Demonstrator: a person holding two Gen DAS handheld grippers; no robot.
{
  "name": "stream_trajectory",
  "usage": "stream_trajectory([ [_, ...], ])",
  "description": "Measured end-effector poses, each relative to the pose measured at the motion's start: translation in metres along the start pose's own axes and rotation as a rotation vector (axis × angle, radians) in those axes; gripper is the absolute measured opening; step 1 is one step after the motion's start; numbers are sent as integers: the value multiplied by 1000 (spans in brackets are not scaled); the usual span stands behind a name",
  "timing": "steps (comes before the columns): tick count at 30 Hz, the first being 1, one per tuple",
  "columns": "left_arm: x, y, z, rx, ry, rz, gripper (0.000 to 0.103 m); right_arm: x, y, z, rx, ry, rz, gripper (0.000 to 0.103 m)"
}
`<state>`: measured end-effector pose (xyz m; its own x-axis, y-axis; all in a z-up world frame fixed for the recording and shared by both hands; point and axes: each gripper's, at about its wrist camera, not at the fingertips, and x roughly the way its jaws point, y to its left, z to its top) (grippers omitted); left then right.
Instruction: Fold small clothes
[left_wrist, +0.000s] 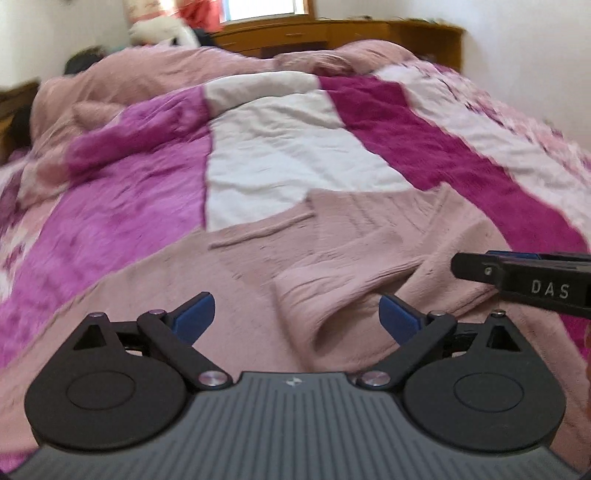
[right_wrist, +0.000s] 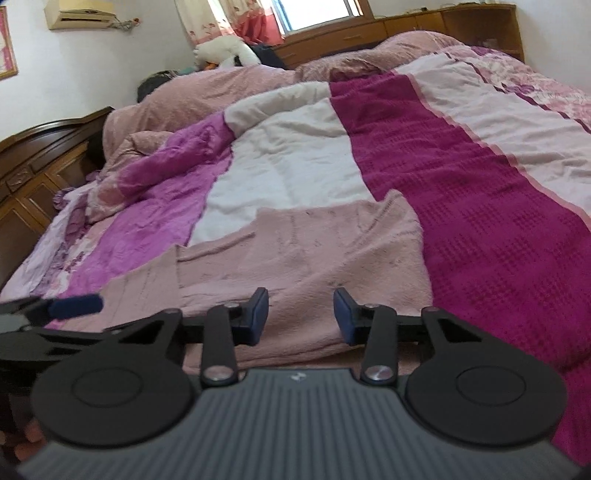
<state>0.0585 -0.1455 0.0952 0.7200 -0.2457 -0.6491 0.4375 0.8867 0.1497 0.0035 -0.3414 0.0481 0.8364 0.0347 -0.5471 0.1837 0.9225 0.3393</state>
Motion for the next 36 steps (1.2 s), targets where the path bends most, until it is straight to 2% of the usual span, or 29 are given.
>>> stream_trajectory([
  [5,34,-25,7,116,9,5,92,9,-11,-10,30,39,-10,42],
  [9,57,-31,11,149,47,-31,73,13,-17,-21,35,59,-17,40],
  [14,75,-40,8,209,72,-53,70,15,-18,-27,31,52,-17,39],
  [17,82,-45,7,230,63,-30,70,17,-17,-29,24,48,-22,39],
  [18,84,-45,8,218,59,-28,64,17,-17,-29,21,46,-23,39],
  [19,85,-43,9,193,46,-33,52,17,-16,-29,19,45,-24,39],
  [20,83,-40,12,161,33,-44,22,17,-16,-30,18,46,-23,39],
  [21,81,-34,14,117,23,-55,12,16,-16,-30,19,46,-23,39],
  [24,64,-16,20,1,-41,-56,9,17,-16,-29,19,47,-23,39],
  [26,48,-1,22,-51,-97,-3,9,17,-15,-29,12,47,-27,39],
  [29,30,33,21,-170,-133,66,9,18,-13,-29,1,47,-35,39],
  [32,20,69,7,-293,-109,117,9,18,-12,-29,-2,48,-40,39],
  [36,18,102,-28,-416,-18,163,10,18,-10,-29,-8,51,-47,40],
])
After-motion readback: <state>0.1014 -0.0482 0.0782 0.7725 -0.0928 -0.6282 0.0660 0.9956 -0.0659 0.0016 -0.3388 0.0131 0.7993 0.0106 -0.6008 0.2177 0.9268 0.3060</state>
